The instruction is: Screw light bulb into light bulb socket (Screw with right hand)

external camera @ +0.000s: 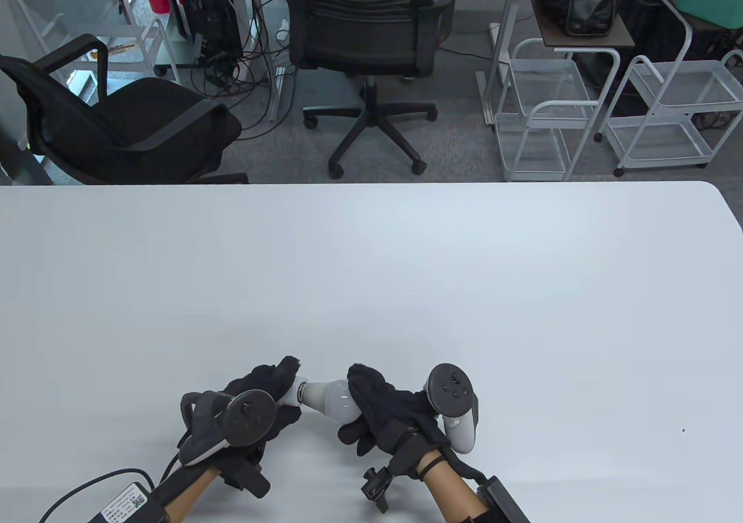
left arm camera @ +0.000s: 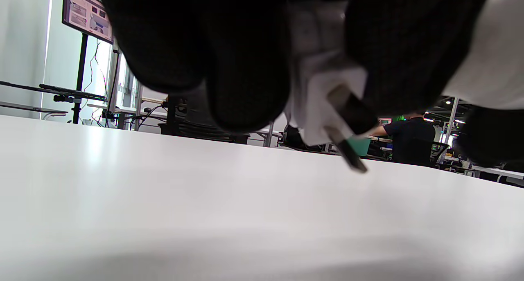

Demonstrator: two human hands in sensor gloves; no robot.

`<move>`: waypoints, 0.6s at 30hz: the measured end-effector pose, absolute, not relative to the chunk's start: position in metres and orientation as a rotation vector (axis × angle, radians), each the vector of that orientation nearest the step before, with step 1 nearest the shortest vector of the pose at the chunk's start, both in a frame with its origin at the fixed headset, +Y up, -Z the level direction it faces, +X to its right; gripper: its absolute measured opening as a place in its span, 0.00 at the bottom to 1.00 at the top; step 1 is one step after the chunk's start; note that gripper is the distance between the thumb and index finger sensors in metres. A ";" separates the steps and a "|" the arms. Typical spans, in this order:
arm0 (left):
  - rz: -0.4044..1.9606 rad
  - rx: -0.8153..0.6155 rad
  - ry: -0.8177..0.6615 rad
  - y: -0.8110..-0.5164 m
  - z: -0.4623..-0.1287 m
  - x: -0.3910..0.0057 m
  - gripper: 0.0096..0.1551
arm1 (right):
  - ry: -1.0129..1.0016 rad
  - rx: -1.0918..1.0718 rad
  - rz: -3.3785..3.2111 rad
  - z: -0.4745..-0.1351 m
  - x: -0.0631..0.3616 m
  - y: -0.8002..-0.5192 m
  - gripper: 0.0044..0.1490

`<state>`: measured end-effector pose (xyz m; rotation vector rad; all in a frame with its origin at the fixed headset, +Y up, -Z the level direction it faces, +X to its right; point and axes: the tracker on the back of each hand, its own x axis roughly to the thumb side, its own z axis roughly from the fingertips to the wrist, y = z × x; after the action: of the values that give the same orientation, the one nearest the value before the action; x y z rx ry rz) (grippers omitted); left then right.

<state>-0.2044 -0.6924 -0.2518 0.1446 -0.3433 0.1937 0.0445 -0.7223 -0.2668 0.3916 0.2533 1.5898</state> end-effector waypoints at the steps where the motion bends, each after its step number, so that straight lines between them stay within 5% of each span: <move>1: 0.195 0.141 -0.343 -0.692 -0.252 -0.205 0.44 | 0.263 0.420 1.591 -0.267 0.043 -0.721 0.42; 13: 0.190 0.156 -0.347 -0.691 -0.250 -0.203 0.44 | 0.290 0.470 1.663 -0.266 0.040 -0.720 0.42; 18: 0.185 0.164 -0.357 -0.691 -0.249 -0.202 0.44 | 0.281 0.407 1.646 -0.266 0.041 -0.720 0.35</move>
<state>-0.2025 -0.6909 -0.2491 0.1640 -0.3568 0.1854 0.0411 -0.7201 -0.2664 0.4072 0.2810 1.6460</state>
